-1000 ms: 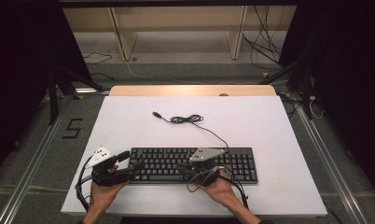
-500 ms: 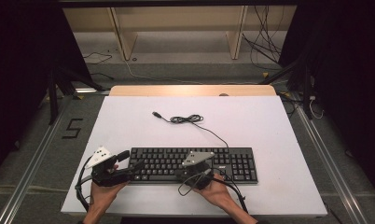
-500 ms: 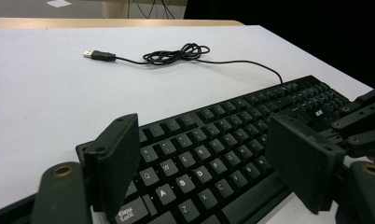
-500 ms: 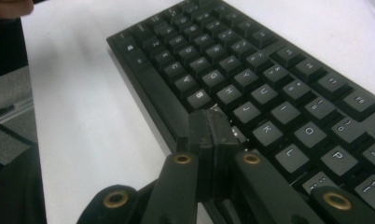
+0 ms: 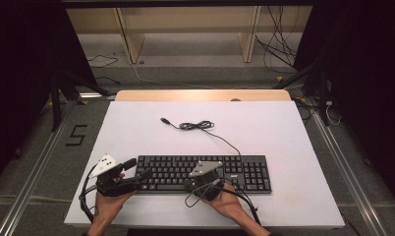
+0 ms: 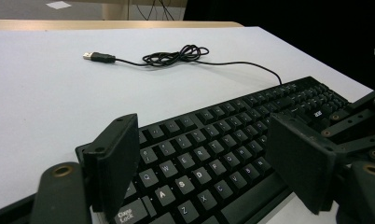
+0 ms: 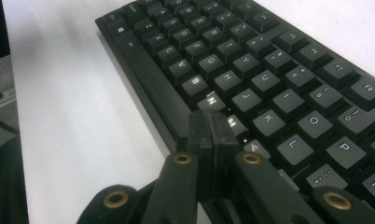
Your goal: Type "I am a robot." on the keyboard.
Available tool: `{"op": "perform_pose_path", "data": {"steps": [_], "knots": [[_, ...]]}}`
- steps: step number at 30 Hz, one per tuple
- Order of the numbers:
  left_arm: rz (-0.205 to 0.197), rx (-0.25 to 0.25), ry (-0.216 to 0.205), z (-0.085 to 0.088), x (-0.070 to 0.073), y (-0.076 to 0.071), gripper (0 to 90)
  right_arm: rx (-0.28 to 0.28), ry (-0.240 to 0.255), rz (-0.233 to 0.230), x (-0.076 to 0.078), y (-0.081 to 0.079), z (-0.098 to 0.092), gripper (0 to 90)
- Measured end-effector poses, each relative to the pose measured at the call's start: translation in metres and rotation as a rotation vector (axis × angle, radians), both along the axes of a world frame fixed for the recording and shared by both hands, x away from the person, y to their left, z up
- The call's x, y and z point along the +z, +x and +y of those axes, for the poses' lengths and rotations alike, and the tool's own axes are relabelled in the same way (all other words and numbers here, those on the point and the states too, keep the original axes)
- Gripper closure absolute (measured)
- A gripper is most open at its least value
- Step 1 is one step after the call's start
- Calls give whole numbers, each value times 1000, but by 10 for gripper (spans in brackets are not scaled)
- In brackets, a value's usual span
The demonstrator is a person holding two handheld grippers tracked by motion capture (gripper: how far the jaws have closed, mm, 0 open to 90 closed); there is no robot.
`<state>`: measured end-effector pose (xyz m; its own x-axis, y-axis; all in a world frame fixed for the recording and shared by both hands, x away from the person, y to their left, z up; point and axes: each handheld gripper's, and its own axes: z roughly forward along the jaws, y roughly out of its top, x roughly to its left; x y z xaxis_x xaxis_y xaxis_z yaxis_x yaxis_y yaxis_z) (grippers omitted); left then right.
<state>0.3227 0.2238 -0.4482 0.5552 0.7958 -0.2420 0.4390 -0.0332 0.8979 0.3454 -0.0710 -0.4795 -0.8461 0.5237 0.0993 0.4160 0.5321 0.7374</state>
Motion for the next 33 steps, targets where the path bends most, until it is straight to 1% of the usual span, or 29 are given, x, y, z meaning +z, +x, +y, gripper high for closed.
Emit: {"op": "perform_pose_path", "data": {"steps": [3,5,6,13,15,16,19,22,23,26,31,33], "knots": [[1,0,1,0,0,0,259,2,-5,-1,0,0,0,900],[1,0,1,0,0,0,259,2,-20,-5,-3,0,1,900],[1,-1,1,0,0,0,259,1,-14,-5,-3,-1,1,900],[2,-1,5,0,0,0,259,-1,-15,-1,-3,-1,1,900],[2,1,6,0,0,0,259,-6,1,2,-1,0,-1,900],[2,1,5,0,0,0,259,-9,17,1,0,0,-2,900],[5,0,6,0,0,0,259,-20,59,-15,6,1,-6,899],[5,0,8,0,0,0,259,-36,99,-23,11,2,-11,878],[5,0,8,0,0,0,259,-40,104,-30,12,2,-12,867],[8,0,11,0,-1,1,259,-45,125,-29,15,2,-16,815],[12,-1,15,0,-1,1,259,-57,151,-34,18,3,-21,672],[15,0,15,-1,-1,1,259,-60,161,-34,19,3,-24,651]]}}
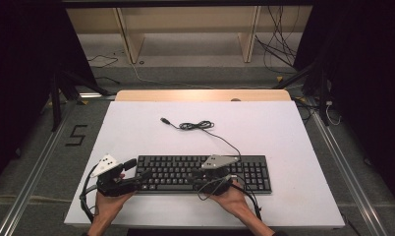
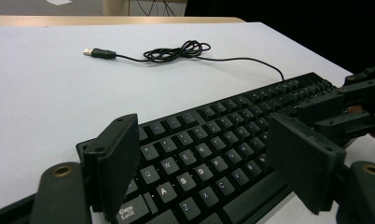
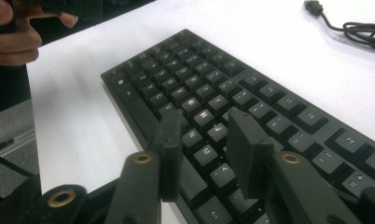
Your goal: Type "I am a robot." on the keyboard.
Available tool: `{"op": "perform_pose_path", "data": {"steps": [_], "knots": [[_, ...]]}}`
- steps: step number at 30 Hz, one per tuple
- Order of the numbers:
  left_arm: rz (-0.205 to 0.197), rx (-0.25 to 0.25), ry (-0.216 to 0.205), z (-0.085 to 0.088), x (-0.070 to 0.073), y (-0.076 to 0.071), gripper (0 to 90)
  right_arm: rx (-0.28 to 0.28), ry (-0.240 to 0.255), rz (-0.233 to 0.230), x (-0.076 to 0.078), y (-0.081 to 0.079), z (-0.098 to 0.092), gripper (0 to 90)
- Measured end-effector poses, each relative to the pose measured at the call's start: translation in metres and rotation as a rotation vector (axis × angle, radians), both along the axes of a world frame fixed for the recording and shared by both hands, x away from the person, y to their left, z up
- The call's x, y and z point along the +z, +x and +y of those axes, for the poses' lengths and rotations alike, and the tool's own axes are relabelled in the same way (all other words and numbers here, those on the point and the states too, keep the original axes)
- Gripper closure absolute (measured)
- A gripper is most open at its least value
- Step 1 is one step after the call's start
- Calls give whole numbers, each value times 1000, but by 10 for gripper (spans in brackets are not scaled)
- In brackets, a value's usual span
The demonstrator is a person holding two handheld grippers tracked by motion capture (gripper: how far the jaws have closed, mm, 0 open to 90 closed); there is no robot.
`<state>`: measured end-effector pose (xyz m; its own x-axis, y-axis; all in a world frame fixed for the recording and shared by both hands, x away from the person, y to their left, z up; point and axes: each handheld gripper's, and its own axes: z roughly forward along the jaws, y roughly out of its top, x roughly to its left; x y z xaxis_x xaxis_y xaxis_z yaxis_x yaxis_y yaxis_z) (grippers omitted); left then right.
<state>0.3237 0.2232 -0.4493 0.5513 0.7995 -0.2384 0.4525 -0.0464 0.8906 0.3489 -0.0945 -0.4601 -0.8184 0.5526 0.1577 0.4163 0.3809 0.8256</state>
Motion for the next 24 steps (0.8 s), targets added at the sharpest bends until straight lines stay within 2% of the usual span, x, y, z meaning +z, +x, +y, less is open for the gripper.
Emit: {"op": "perform_pose_path", "data": {"steps": [6,13,20,24], "knots": [[9,-1,7,-1,-1,1,259,-30,28,-1,4,1,-7,500],[45,14,14,0,-3,4,273,-65,49,-12,7,1,-15,394],[134,41,43,2,-9,11,453,-78,51,-13,8,0,-17,328],[163,44,76,1,-13,16,581,-84,58,-14,9,0,-18,308]]}}
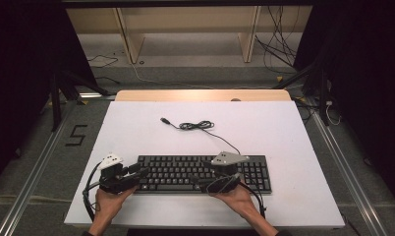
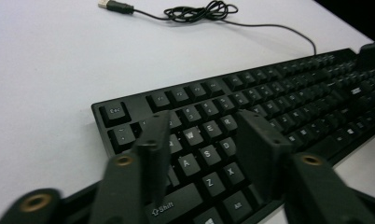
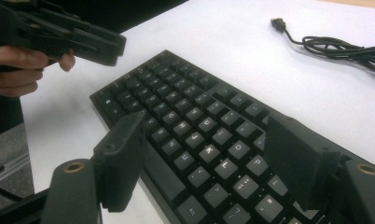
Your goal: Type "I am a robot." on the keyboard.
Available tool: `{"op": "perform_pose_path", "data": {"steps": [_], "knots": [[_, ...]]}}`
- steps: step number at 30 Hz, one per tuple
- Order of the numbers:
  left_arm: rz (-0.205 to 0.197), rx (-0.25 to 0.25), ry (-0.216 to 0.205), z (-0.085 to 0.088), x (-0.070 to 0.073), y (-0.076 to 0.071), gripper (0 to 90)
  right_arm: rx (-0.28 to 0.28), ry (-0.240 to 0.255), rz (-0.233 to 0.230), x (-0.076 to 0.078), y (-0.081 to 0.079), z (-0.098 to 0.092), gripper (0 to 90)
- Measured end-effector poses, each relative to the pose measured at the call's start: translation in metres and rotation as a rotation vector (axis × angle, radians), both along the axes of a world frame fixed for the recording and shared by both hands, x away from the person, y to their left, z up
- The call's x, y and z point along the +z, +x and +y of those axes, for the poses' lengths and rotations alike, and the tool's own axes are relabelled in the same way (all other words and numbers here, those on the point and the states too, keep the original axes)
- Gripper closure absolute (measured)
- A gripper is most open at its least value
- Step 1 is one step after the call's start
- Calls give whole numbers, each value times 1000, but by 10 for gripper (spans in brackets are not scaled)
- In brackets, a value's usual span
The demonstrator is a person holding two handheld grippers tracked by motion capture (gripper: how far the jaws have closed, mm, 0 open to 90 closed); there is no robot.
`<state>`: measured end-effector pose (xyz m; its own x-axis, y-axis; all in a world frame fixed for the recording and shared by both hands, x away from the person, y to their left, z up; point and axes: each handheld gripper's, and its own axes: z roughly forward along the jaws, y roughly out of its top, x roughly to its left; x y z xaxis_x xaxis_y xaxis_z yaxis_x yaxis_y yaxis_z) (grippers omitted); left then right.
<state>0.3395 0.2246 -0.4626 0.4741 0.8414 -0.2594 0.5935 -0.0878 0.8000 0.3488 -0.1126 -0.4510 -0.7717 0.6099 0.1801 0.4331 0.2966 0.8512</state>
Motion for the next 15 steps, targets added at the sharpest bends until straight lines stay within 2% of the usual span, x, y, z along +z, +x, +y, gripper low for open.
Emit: {"op": "perform_pose_path", "data": {"steps": [2,5,10,15], "knots": [[22,-5,7,-1,-3,3,660,-1,0,-3,1,0,-1,306],[30,-22,35,-4,-4,6,762,-6,2,-7,2,0,-2,305],[45,-43,83,-12,-7,10,884,-12,6,-10,3,0,-4,300],[55,-54,112,-17,-9,12,892,-14,11,-15,4,0,-4,290]]}}
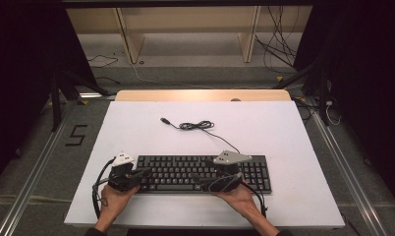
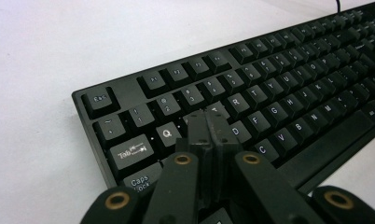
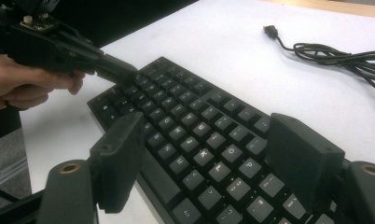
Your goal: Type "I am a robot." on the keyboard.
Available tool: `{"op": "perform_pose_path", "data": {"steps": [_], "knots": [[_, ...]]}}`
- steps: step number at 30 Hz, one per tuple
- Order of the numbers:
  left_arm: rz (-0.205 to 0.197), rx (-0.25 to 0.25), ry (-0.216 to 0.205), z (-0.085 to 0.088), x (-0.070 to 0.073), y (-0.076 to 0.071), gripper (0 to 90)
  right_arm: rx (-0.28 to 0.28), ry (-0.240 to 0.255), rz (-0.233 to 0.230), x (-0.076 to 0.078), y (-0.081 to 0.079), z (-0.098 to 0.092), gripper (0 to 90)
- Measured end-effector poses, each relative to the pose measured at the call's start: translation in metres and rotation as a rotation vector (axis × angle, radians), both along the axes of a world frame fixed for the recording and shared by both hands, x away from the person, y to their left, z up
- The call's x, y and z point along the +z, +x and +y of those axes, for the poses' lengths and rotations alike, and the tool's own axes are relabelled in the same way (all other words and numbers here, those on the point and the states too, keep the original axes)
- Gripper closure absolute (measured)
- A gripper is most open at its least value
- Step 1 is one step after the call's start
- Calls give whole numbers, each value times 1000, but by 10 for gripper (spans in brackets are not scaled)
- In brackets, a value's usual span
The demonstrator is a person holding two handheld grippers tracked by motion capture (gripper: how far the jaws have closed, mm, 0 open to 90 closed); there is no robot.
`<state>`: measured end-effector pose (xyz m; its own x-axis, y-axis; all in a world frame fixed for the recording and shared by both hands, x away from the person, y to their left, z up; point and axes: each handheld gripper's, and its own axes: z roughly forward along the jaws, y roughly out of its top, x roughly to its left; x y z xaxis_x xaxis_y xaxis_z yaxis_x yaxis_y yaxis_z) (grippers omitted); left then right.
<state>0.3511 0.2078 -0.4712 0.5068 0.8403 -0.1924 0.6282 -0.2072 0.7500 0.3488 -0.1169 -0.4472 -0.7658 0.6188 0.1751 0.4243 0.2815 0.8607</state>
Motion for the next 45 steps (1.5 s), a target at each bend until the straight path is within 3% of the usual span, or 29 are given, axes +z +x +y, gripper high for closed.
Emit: {"op": "perform_pose_path", "data": {"steps": [14,25,30,38,40,45], "knots": [[30,10,44,-1,-6,4,893,-4,8,-16,1,-1,-1,261],[51,5,39,0,-8,5,894,-2,4,-17,2,-2,1,260],[8,15,-3,2,1,2,868,3,7,-19,2,-1,2,266],[-76,-3,-146,4,13,-9,603,8,0,-18,1,0,4,358],[-100,-6,-160,3,15,-12,520,16,0,-17,0,0,5,403],[-133,-23,-182,2,18,-17,439,26,1,-19,0,0,6,467]]}}
